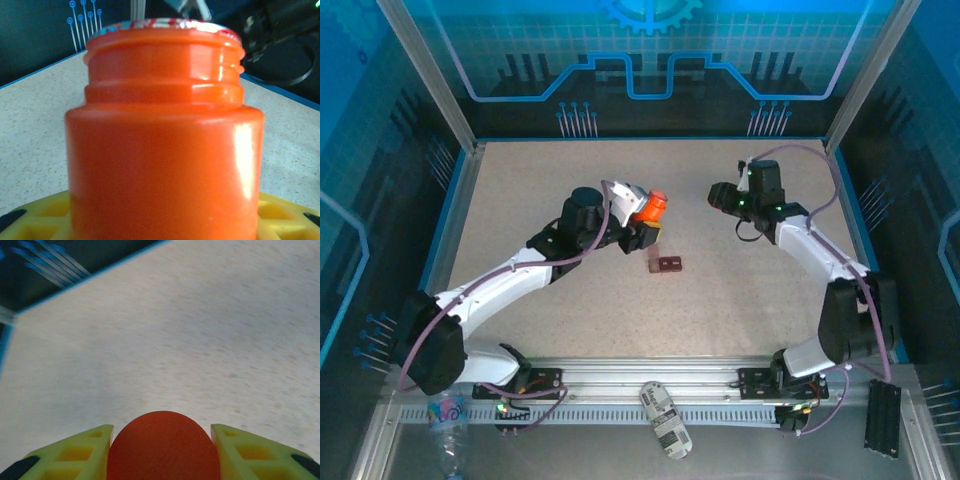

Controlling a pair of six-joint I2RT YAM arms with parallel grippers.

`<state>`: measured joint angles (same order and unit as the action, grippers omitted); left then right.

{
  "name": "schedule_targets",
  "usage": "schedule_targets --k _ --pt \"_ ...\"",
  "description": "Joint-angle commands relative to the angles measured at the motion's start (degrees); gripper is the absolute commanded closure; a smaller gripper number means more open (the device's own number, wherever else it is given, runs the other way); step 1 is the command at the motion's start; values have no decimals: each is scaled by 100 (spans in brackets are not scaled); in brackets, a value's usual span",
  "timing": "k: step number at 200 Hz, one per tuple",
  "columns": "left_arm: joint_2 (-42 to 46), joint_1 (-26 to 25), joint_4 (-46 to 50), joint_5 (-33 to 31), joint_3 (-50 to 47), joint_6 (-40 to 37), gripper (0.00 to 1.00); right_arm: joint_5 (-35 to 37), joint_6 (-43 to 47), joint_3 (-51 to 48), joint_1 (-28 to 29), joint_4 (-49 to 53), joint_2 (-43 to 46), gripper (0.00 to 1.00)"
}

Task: Sort the pills into containers

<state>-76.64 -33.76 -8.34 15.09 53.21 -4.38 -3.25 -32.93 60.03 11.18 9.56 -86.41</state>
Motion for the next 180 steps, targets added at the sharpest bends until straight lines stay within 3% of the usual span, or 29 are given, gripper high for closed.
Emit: schedule_targets --k 1,68,107,143,180 --pt "237 36 -358 -263 -100 94 100 985 63 -41 -69 195 -423 61" --pt "376 36 -440 -337 -283 236 100 2321 -35 578 -82 702 -1545 61" --pt "448 45 -502 -402 -385 289 100 2250 -347 676 -104 985 -1970 58" --pt "499 40 -510 -429 -399 289 100 1995 -507 661 -105 1125 -2182 48" --pt "560 42 -484 -430 -404 303 100 1814 -568 509 -110 1108 -2152 30"
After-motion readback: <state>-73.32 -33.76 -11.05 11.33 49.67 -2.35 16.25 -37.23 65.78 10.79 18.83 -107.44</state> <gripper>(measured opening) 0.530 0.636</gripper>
